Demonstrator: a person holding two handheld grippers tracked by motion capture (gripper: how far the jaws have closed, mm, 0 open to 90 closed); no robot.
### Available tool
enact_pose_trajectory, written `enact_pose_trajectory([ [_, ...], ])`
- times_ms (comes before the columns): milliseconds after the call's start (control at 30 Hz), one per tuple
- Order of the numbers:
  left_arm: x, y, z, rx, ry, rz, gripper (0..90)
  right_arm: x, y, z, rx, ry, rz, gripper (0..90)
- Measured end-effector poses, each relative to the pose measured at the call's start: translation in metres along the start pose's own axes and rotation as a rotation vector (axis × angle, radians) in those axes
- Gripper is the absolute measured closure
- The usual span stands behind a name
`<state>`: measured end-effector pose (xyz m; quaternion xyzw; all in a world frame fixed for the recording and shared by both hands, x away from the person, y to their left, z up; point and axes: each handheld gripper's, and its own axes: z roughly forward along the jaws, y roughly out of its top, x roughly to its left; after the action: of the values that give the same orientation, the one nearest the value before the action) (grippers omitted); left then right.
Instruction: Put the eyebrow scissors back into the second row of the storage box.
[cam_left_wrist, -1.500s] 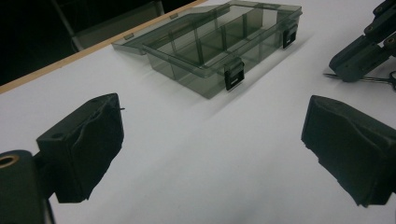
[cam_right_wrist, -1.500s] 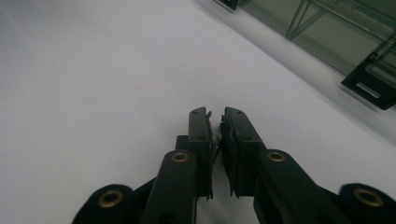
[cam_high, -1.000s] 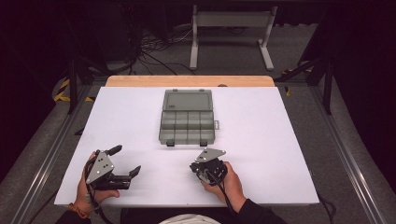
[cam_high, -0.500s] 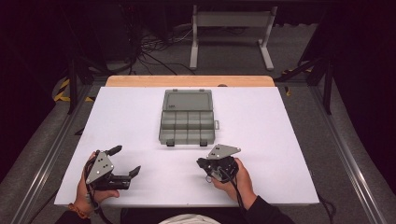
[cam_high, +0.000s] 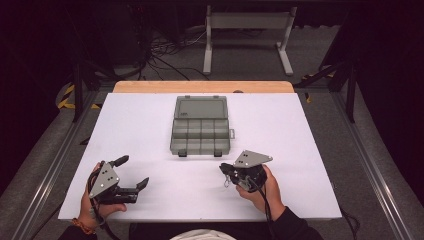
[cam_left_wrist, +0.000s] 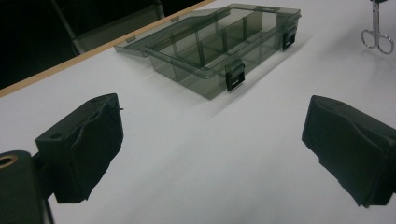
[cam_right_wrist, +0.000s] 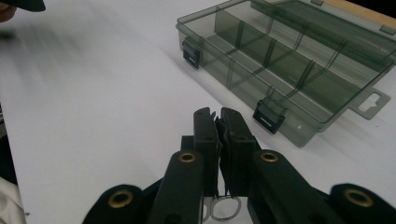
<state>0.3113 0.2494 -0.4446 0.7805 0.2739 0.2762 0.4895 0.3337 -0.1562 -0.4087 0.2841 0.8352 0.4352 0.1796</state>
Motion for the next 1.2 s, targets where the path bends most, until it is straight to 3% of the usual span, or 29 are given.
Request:
enact_pose_trajectory([
  [700,0.003,-0.001,0.001,0.004,0.003,-0.01,4.7,-0.027,0.01,-0.031,-0.119,-0.045,0.02,86.5],
  [1200,0.003,-0.002,0.001,0.012,-0.001,-0.015,4.5,-0.051,0.03,-0.044,-0.219,-0.086,-0.019,86.5],
])
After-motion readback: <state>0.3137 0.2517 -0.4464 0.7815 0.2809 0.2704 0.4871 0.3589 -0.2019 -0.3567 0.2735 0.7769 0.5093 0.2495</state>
